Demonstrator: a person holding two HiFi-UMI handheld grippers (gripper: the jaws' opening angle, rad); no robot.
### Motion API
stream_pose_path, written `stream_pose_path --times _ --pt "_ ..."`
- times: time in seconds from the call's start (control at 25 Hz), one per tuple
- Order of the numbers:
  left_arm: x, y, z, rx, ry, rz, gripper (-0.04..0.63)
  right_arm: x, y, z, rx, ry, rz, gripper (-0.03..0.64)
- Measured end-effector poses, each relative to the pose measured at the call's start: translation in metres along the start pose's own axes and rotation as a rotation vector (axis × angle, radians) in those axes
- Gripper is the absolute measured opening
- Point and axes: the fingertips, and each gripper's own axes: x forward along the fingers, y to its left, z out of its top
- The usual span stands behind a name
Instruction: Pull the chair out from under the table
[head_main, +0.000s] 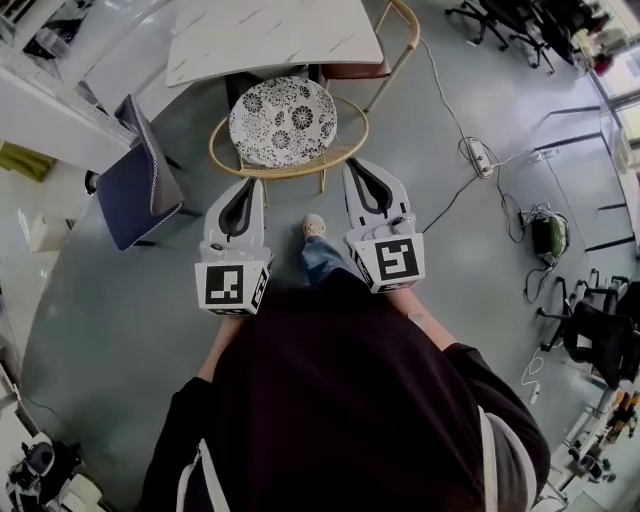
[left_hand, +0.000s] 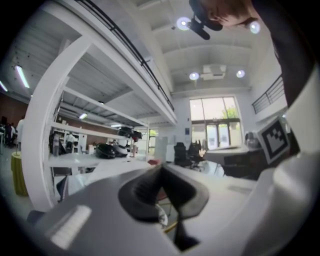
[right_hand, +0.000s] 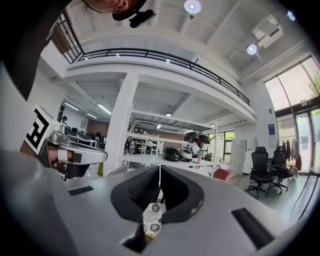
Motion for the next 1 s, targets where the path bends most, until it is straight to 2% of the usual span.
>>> stream_pose_path --times 0.56,0.8,1.0 --pt "0.12 0.05 -0.04 -0.061 0.113 0.056 0.008 0.121 -0.06 -0.05 -0.023 0.083 0.168 0.023" --pt "0.148 0.07 -0.065 -0.083 0.176 0.097 0.008 0.152 -0.075 -0.083 -0.007 0.16 0.232 0.023" --pt "0.162 0.072 -0.083 -0.088 0.201 0.075 0.007 0.168 -0.082 -0.104 -0.027 0.193 0.278 0.023"
